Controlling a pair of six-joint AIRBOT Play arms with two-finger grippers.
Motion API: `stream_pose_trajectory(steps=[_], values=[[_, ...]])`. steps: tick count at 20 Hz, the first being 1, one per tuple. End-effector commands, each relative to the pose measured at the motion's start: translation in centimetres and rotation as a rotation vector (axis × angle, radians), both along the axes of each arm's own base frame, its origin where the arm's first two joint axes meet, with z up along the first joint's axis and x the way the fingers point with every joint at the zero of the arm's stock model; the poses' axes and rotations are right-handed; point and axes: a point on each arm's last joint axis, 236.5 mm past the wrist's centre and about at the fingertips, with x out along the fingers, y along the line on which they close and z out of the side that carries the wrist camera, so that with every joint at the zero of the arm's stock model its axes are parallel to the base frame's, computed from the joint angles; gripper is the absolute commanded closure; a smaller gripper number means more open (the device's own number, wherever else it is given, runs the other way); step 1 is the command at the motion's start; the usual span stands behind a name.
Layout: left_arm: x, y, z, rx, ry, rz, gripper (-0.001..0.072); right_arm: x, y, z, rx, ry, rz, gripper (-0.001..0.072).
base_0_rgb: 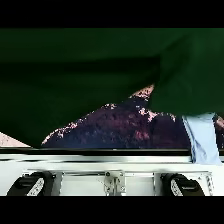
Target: Fold the shirts.
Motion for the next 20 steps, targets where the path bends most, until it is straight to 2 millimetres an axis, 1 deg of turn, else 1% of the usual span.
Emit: stream_pose_trajectory(steps=[1, 4, 5, 6, 7, 9, 10, 11, 12, 14, 16, 18, 19, 20], values=[[0.1, 1.1, -7.0, 0.040, 0.258, 0.038, 0.0672, -1.2, -1.9, -2.6, -0.035, 0.115, -0.087, 0.0649], [2.1, 1.1, -12.8, 0.011, 0.429, 0.041, 0.0672, 0.0, -3.0, -5.1, -0.053, 0.222, -0.129, 0.0648], [2.7, 1.1, -14.7, 0.005, 0.481, 0.042, 0.0671, 0.6, -3.4, -6.6, -0.057, 0.288, -0.141, 0.0649], [3.3, 1.1, -16.9, 0.004, 0.538, 0.041, 0.0672, 1.6, -3.6, -9.1, -0.059, 0.391, -0.144, 0.0649], [3.8, 1.2, -18.9, -0.001, 0.585, 0.044, 0.0672, 2.6, -3.6, -12.0, -0.056, 0.515, -0.140, 0.0649], [5.1, 1.4, -22.9, -0.048, 0.673, 0.070, 0.0672, 5.0, -3.8, -19.1, -0.029, 0.790, -0.137, 0.0649], [5.9, 1.4, -24.7, -0.061, 0.706, 0.077, 0.0672, 6.7, -3.9, -22.7, -0.018, 0.907, -0.136, 0.0649], [6.9, 1.5, -26.5, -0.066, 0.743, 0.083, 0.0672, 8.5, -4.0, -26.0, -0.015, 0.986, -0.135, 0.0649], [8.0, 1.6, -28.2, -0.070, 0.780, 0.087, 0.0672, 11.0, -4.1, -29.3, -0.013, 1.038, -0.135, 0.0649], [11.3, 1.8, -31.2, -0.081, 0.846, 0.099, 0.0672, 16.2, -3.9, -34.7, 0.027, 1.066, -0.126, 0.0649], [15.7, 2.2, -33.9, -0.099, 0.857, 0.123, 0.0671, 21.9, -2.8, -38.3, 0.103, 1.027, -0.085, 0.0648], [20.3, 2.4, -36.3, -0.126, 0.848, 0.140, 0.0671, 27.2, -1.9, -40.6, 0.201, 0.940, -0.059, 0.0648], [22.6, 2.4, -37.2, -0.145, 0.833, 0.143, 0.0671, 29.3, -1.7, -41.6, 0.255, 0.899, -0.057, 0.0648], [24.7, 2.3, -37.8, -0.159, 0.809, 0.141, 0.0672, 30.8, -1.5, -42.4, 0.307, 0.869, -0.059, 0.0648]])
